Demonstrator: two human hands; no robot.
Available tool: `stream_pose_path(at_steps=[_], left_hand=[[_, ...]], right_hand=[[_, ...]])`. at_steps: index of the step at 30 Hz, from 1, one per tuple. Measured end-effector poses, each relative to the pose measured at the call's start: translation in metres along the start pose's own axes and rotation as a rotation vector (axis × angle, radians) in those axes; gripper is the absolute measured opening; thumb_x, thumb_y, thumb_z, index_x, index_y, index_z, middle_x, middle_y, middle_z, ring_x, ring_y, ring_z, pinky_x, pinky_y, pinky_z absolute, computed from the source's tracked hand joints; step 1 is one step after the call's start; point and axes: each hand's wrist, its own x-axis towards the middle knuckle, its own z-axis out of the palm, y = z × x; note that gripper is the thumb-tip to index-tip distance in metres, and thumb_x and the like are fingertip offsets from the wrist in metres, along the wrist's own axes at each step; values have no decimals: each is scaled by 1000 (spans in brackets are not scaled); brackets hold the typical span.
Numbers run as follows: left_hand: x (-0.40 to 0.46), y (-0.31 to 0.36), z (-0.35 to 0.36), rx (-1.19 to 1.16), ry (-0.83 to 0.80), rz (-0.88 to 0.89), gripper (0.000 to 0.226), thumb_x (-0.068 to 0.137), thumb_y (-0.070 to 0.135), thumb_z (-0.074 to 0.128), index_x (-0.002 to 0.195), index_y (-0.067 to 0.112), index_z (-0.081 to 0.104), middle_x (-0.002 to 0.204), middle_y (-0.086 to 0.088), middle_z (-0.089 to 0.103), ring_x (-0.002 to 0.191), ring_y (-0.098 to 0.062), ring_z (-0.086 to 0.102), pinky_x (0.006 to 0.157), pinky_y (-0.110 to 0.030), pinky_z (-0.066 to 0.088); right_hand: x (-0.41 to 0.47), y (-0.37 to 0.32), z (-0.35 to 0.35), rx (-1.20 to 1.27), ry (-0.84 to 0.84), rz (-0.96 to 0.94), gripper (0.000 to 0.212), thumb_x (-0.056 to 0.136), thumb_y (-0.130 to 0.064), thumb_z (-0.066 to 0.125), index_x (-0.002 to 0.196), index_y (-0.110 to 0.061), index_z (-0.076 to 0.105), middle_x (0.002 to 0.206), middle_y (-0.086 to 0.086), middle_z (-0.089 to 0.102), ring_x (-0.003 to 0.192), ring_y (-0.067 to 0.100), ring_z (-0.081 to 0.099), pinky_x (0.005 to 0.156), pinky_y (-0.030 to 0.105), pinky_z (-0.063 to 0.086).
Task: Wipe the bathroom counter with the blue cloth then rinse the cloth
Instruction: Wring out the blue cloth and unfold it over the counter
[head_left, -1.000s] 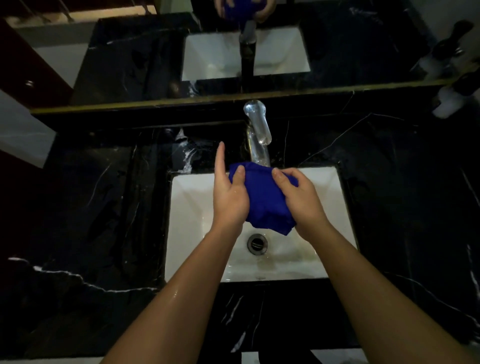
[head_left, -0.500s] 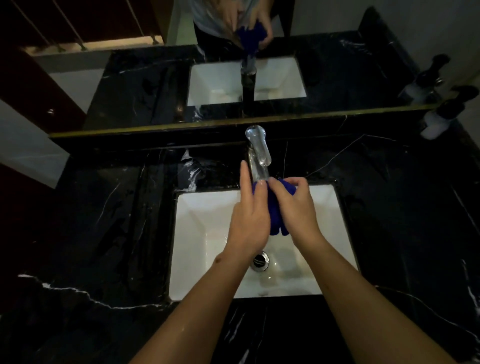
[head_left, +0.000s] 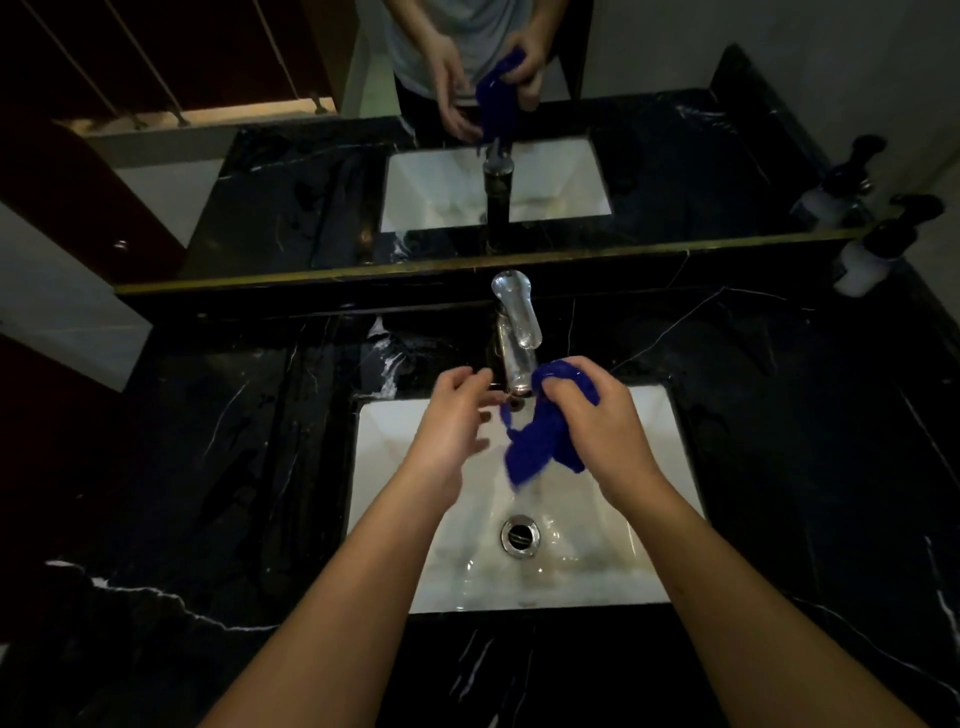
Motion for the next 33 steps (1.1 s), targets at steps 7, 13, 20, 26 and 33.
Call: stream_pose_path(at_steps=[7,13,20,26,33], left_hand=[[3,11,16,15,-302,-159,30,98,47,57,96,20,69,76,1,65,80,-18,65,77,-39,51],[6,25,9,-221,-472,-109,59,95,64,53,128,16,65,80,-5,66,75,-16,65,96,-38,46],[-9,10,10,-215,-994,-193,68,63,25,96,120,10,63,106,-15,72,89,-33,74,81,-42,62],[-21,0,27,-30,-1024,-332,36,70,15,85,89,7,54,63,1,59,56,-10,55,54,-20,47],[-27,-5,29,-2,-911,-386,17,96,12,55,98,8,72,63,0,56,46,-5,51,36,-13,36]], right_hand=[[0,-26,-8,214,-232,-13,18,80,-2,54,92,-8,65,79,9,68,75,20,66,70,31,55],[5,-43,-11,477,-459,30,22,65,4,39,81,-5,52,65,16,57,64,27,58,66,37,55],[11,-41,-8,526,-347,-53,21,63,3,38,77,-5,50,61,16,47,56,26,47,55,34,50],[9,-35,-6,422,-374,-66,14,71,-1,43,78,-2,56,56,16,46,51,26,47,51,33,48],[14,-30,-9,416,-418,132,30,96,-7,61,68,-10,50,61,10,52,51,18,49,48,28,47]])
